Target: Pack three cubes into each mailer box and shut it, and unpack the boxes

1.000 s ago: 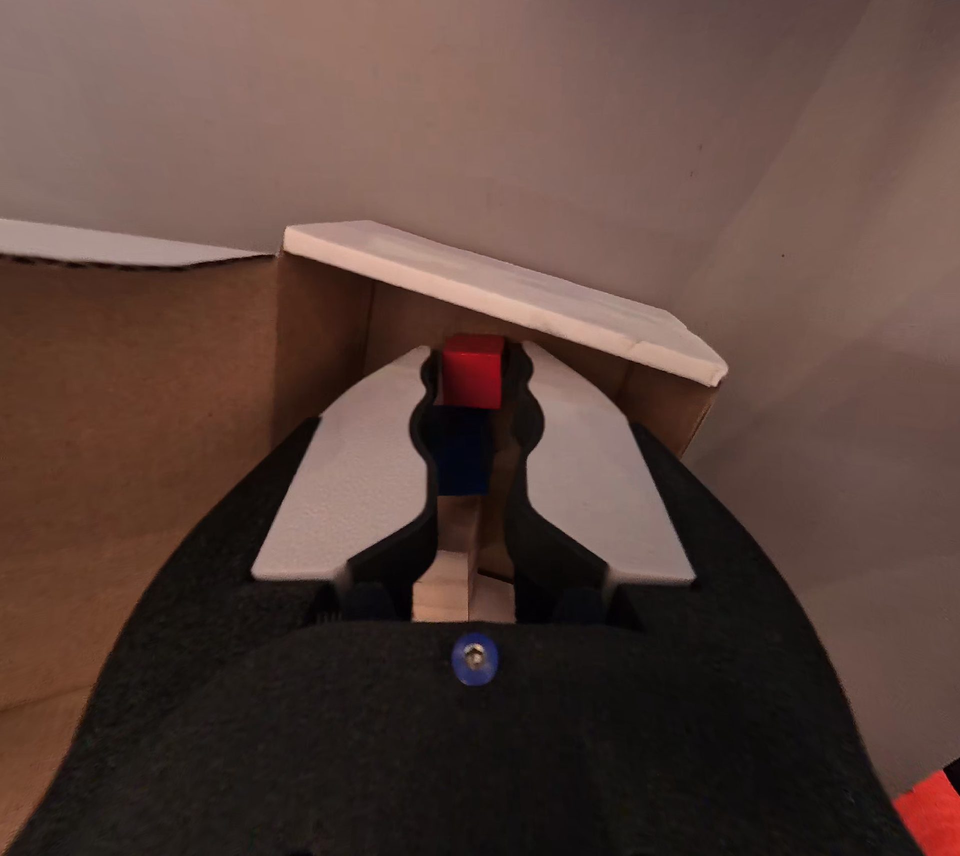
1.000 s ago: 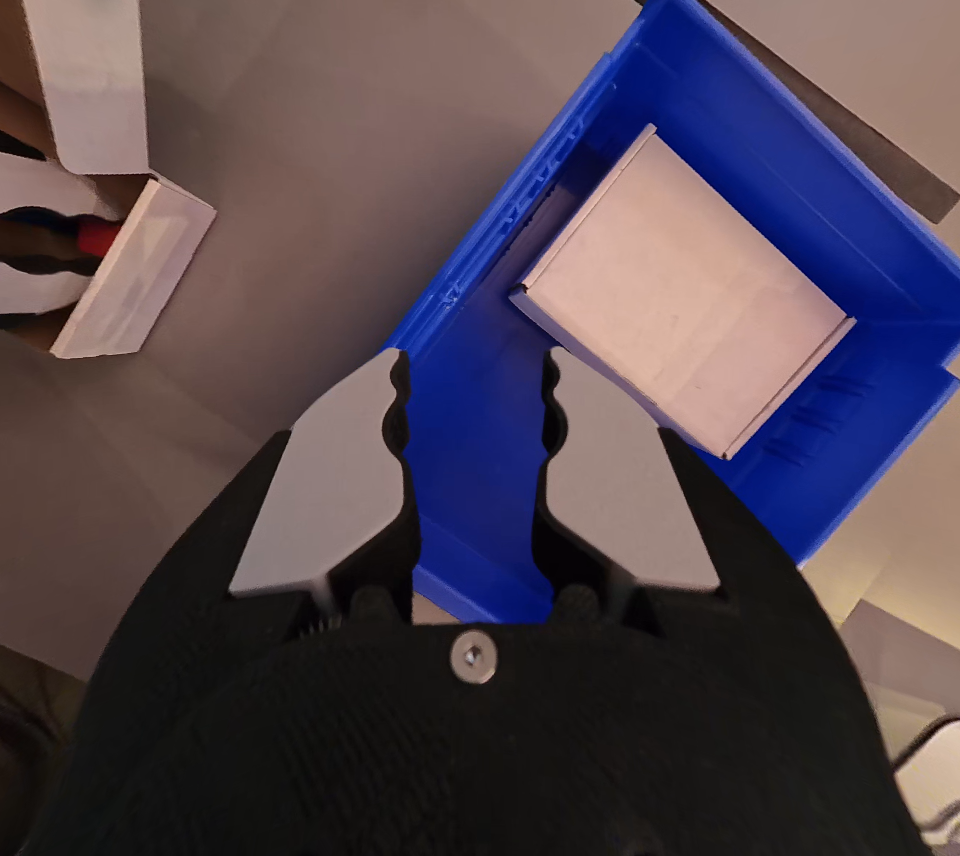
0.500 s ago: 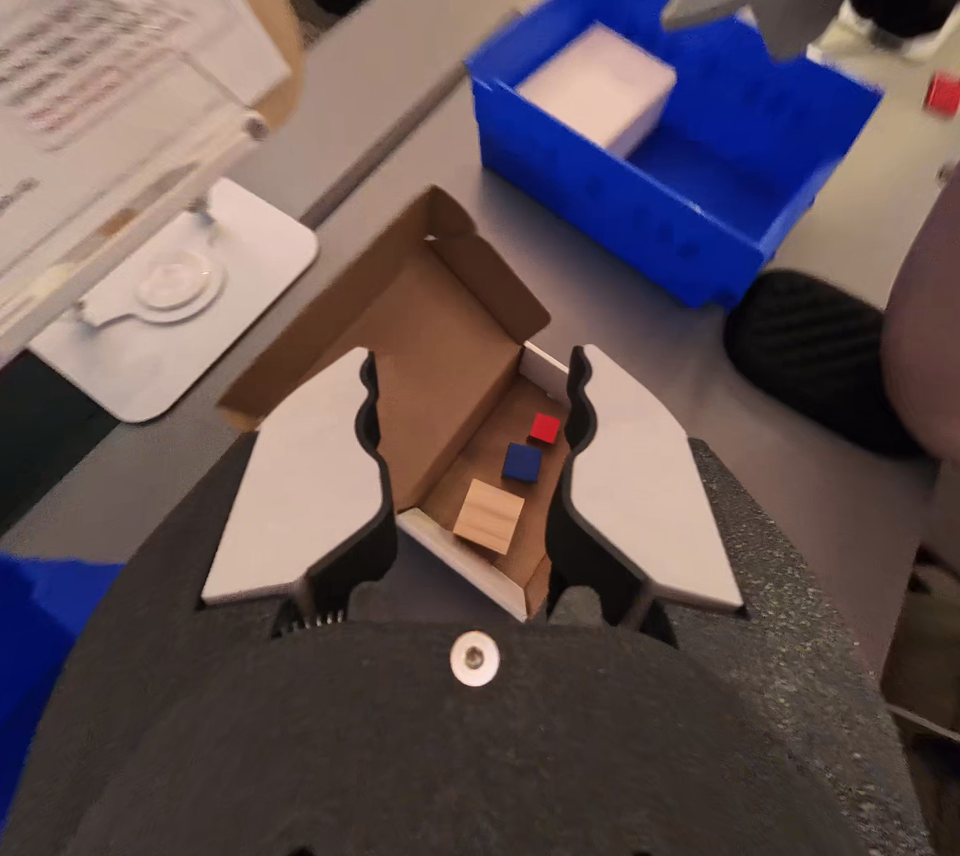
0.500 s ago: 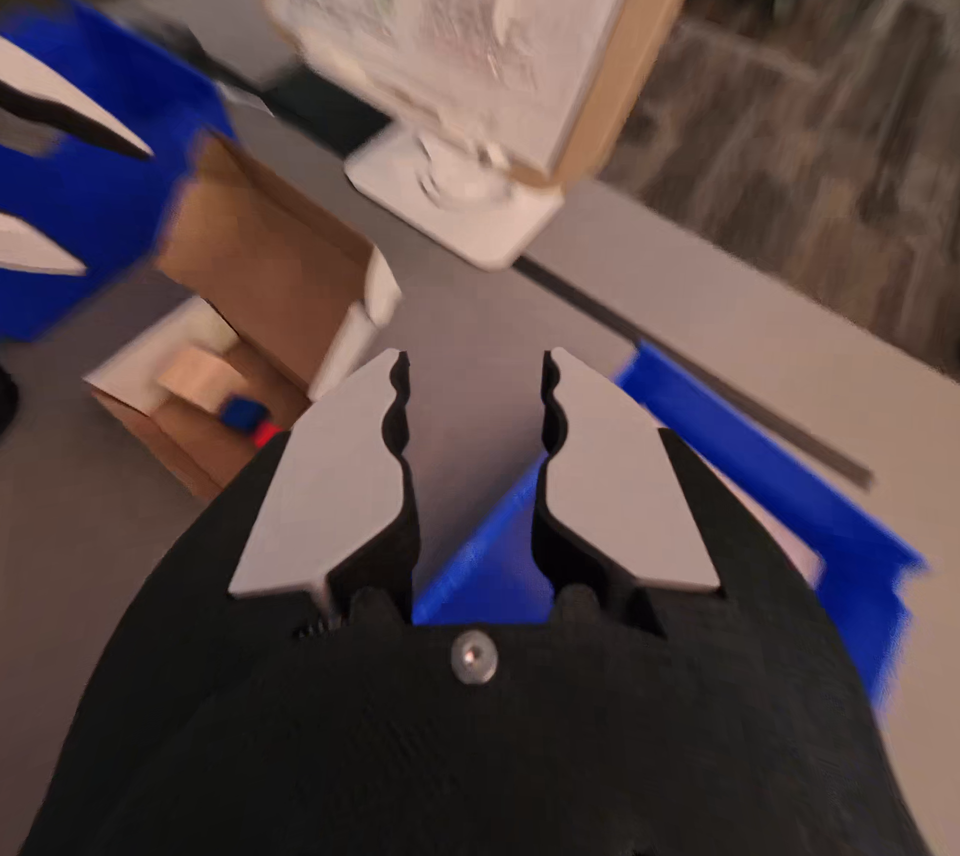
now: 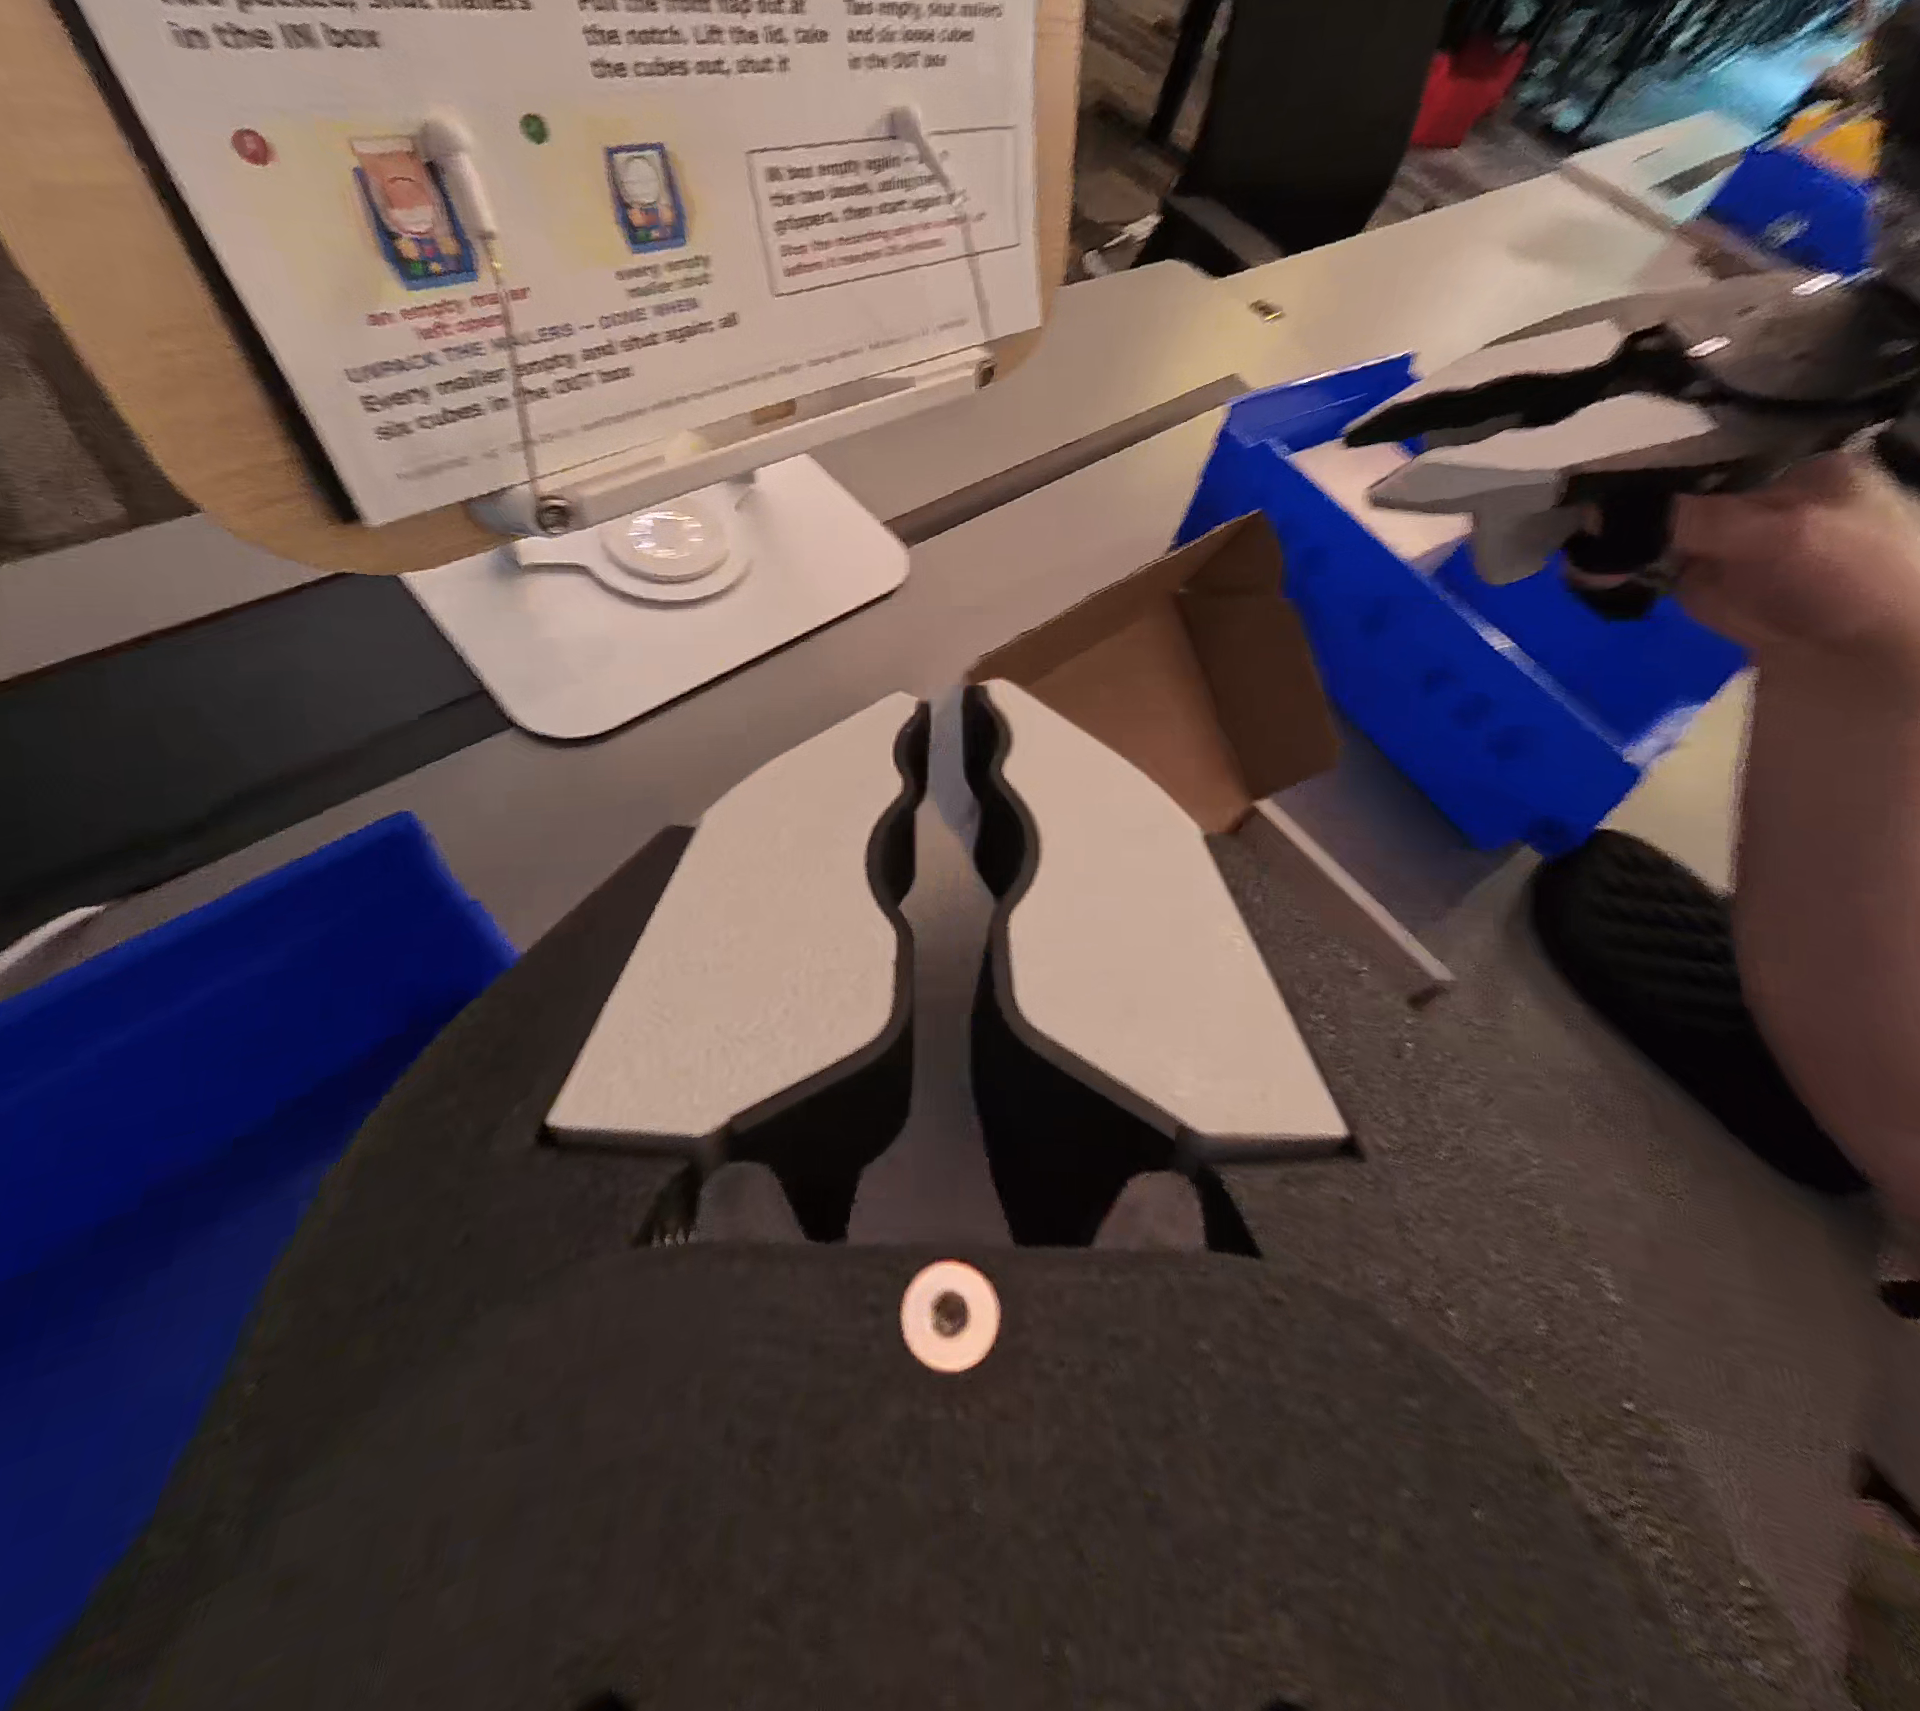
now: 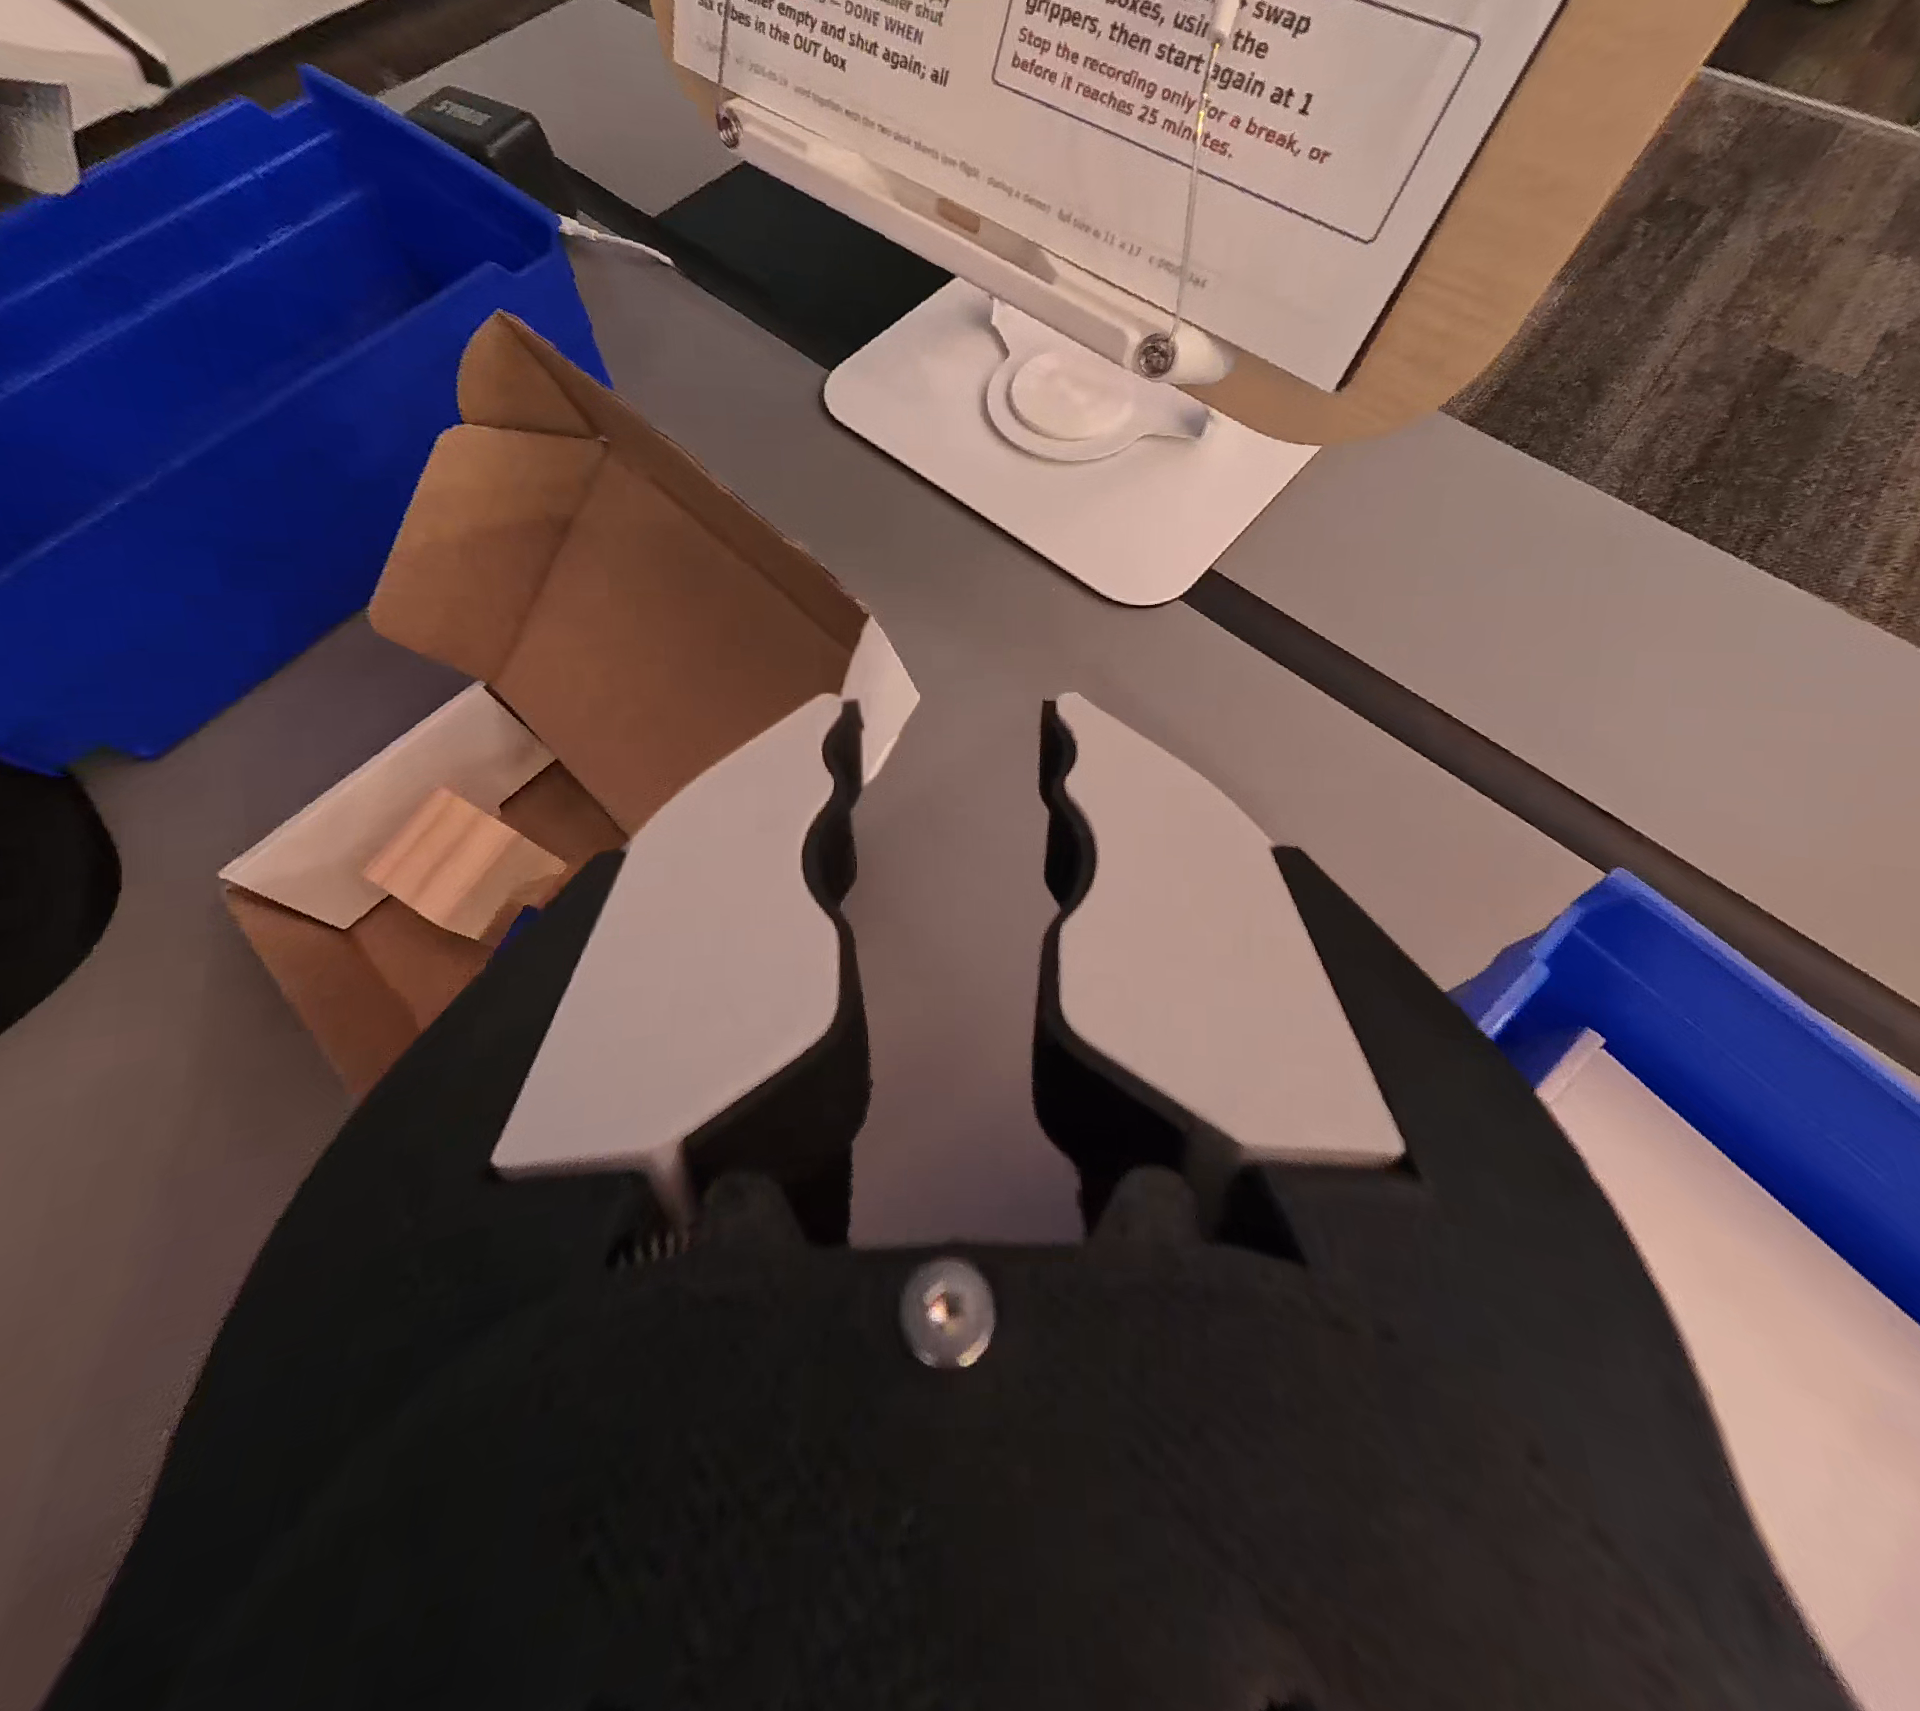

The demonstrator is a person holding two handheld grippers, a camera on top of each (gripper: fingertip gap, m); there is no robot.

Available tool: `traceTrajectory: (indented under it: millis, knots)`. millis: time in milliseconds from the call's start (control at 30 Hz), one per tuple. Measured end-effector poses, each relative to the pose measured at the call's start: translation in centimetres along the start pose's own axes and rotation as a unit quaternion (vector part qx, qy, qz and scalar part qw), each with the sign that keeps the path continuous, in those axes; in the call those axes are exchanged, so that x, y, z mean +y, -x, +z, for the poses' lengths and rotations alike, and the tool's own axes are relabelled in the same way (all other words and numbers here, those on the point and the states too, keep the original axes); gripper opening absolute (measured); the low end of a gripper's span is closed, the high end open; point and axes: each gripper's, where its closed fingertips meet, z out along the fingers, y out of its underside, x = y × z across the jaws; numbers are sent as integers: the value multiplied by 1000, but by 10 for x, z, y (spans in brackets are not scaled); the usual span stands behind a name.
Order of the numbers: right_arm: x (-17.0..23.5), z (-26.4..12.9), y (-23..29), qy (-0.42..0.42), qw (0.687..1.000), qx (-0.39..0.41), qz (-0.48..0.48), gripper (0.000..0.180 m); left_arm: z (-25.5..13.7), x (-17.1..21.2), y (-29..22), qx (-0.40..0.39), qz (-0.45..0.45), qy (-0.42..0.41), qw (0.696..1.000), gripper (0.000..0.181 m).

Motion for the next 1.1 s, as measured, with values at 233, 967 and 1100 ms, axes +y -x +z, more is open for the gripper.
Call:
traceTrajectory:
  millis: [233,967,1100]
  knots:
    - [6,3,-3,20,994,43,-97,11,4,11,13,-76,117,7,990,5]
    - [50,42,30,113,938,4,-329,23,77,98,6,-105,356,245,896,16]
    - [51,37,35,110,927,-4,-358,20,77,100,2,-98,394,239,882,11]
